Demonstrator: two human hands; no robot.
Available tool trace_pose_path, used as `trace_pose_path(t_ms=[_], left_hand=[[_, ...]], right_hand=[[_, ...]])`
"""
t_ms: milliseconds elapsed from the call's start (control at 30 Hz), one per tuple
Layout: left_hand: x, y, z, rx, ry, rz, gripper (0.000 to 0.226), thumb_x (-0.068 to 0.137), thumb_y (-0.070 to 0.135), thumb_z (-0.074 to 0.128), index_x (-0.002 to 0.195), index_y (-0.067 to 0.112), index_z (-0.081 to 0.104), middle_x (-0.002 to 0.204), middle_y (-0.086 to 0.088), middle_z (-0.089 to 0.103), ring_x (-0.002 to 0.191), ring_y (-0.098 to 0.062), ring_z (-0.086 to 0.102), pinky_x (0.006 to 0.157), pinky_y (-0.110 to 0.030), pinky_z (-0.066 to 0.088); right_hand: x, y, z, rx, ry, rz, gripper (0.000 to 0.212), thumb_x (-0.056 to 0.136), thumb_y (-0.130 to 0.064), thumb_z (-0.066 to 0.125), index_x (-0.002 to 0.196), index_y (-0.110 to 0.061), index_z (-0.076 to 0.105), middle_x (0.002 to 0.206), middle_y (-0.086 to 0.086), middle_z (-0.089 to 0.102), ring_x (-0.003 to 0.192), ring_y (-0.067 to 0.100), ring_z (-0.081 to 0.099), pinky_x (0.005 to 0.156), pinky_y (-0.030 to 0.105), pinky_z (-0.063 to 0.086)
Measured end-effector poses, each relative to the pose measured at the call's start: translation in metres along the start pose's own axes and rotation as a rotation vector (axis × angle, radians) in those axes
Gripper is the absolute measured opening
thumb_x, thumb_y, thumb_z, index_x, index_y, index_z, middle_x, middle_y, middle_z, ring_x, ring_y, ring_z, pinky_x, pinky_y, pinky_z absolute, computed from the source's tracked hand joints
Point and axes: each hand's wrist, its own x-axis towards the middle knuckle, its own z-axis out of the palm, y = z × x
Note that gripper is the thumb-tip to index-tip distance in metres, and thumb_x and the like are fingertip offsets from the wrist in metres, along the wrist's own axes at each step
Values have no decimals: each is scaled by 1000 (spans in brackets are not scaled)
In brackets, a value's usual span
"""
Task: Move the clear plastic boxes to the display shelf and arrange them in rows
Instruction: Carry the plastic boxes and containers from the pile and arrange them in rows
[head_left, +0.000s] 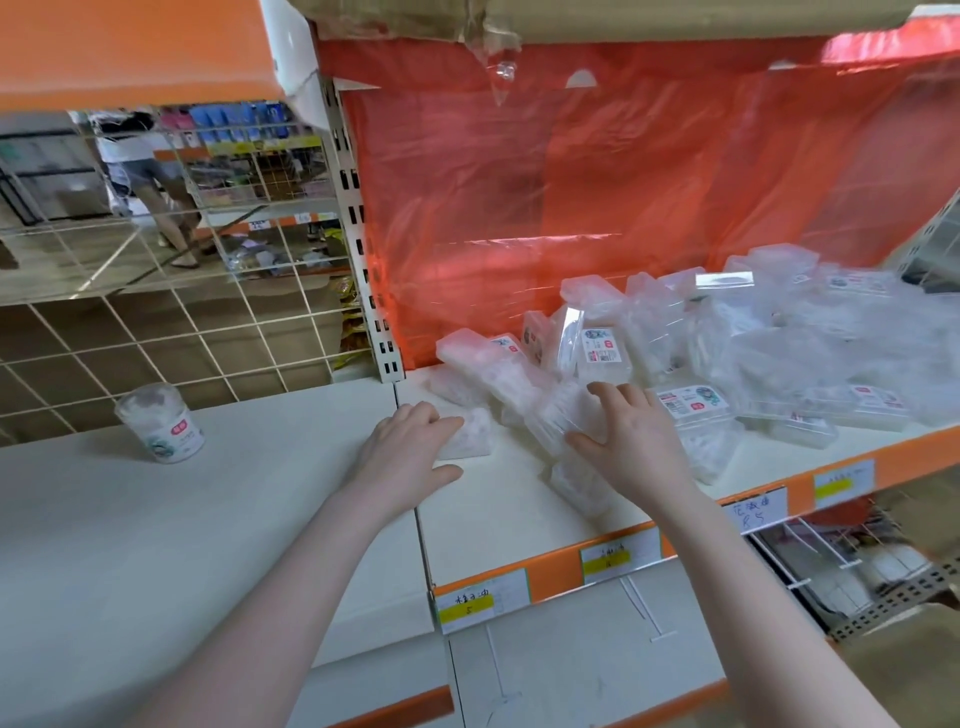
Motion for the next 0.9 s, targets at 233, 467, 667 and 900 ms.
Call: trace_pose_path(t_ms=[233, 467, 667, 900], left_hand=[[16, -1, -10, -50, -117, 35, 70, 89, 44, 56, 148, 21, 24, 152, 0, 25, 138, -19, 24, 108, -32, 27], [28, 4, -4, -109, -167, -50, 75, 85, 45, 59, 147, 19, 25, 145, -3, 37, 131, -24, 36, 101, -33, 35], [27, 5, -6, -156, -140, -91, 66, 75, 39, 64, 134, 19, 43, 136, -2, 46, 124, -22, 43, 97, -34, 41], [1, 1, -13, -169, -78, -178, 54, 77, 41, 64, 123, 18, 47, 122, 0, 48, 116, -21, 46, 91, -34, 42]], right_hand=[[4, -7, -5, -60, -104, 33, 62, 89, -42, 56, 140, -13, 35, 134, 8, 48, 121, 25, 44, 94, 31, 33], [3, -12, -9, -74, -108, 65, 60, 85, -44, 61, 131, -9, 43, 125, 7, 53, 115, 25, 46, 90, 32, 37], [-4, -13, -18, -29, -91, 76, 55, 82, -36, 66, 127, -9, 48, 123, 7, 53, 114, 24, 46, 90, 29, 36], [-14, -13, -27, -34, -78, 38, 55, 81, -32, 66, 128, -10, 46, 122, 7, 54, 111, 24, 48, 88, 28, 36]])
